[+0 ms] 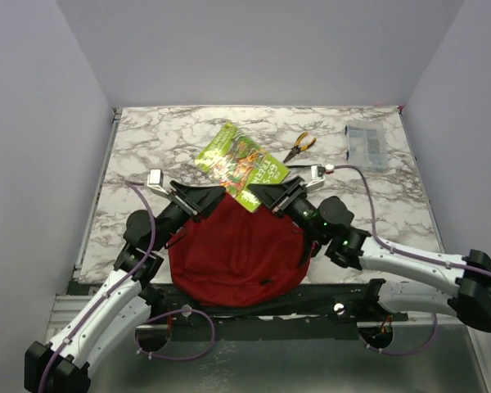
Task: Pack the student bag
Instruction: Pick up the book from the center of the board, then place the book in the student bag.
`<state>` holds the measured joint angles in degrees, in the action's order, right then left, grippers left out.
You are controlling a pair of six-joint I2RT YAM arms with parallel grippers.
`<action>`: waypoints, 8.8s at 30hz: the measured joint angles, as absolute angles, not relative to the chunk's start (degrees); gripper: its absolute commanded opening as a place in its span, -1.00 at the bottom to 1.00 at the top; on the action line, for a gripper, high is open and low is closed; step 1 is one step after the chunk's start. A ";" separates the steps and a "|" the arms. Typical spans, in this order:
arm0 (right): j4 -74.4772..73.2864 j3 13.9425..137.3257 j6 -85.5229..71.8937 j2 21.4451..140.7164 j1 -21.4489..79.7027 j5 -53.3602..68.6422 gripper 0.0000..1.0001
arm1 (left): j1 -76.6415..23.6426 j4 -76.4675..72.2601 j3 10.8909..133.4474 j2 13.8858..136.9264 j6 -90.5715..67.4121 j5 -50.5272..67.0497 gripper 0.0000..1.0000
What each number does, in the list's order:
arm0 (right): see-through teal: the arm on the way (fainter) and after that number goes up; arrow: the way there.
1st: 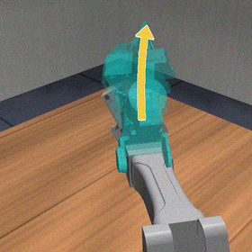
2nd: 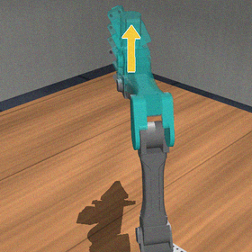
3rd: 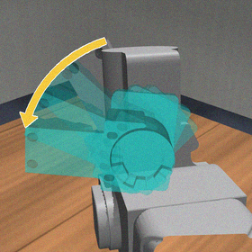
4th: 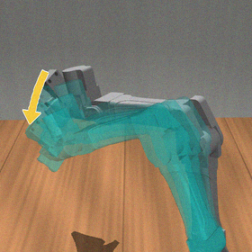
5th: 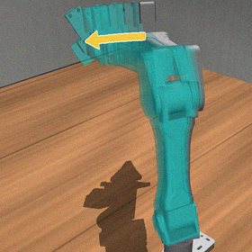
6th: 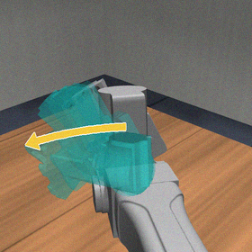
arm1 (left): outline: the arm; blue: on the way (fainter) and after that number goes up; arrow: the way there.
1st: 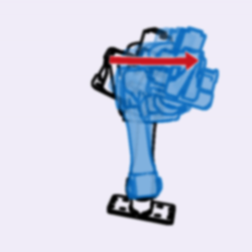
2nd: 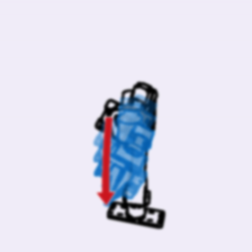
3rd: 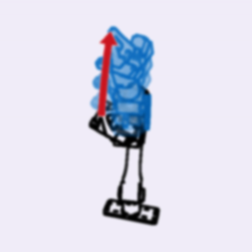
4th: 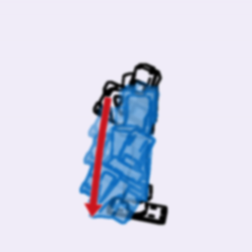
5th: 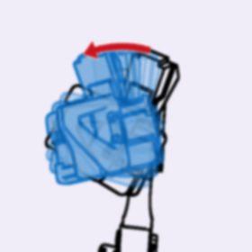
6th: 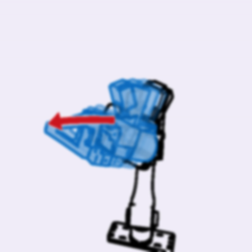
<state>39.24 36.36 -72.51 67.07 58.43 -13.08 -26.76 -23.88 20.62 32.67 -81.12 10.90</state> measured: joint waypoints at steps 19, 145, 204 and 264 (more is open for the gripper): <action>-15.03 41.95 -28.32 34.00 53.80 -53.32 -0.99 | -58.43 8.43 52.56 71.46 -55.86 6.00 0.63; 56.49 25.98 -67.88 97.89 40.27 37.43 -0.06 | -45.43 15.35 51.75 59.13 -31.35 6.74 -1.00; 50.19 21.12 -66.00 90.24 36.36 35.88 0.40 | -44.58 11.57 44.82 64.93 -41.28 12.60 -1.00; -6.59 27.79 -43.83 50.72 15.90 45.52 -1.00 | -41.25 22.76 50.83 47.79 -22.79 11.57 -1.00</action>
<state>-6.59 27.79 -43.83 50.72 15.90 45.52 -41.25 22.76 50.83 47.79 -22.79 11.57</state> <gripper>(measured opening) 0.278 0.010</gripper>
